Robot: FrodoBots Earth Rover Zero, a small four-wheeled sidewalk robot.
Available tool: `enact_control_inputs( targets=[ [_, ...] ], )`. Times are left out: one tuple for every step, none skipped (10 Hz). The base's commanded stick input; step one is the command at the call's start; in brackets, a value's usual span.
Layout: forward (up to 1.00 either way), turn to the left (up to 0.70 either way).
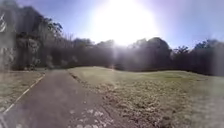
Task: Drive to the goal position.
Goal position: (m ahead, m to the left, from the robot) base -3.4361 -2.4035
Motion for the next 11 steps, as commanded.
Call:
enact_control_inputs(
  targets=[
    [0.0,-0.3],
    [0.0,-0.3],
    [0.0,-0.3],
    [0.0,-0.3],
    [0.0,-0.3],
    [0.0,-0.3],
    [0.0,-0.3],
    [0.0,-0.3],
    [0.0,-0.3],
    [0.0,-0.3],
    [0.0,-0.3]
  ],
)
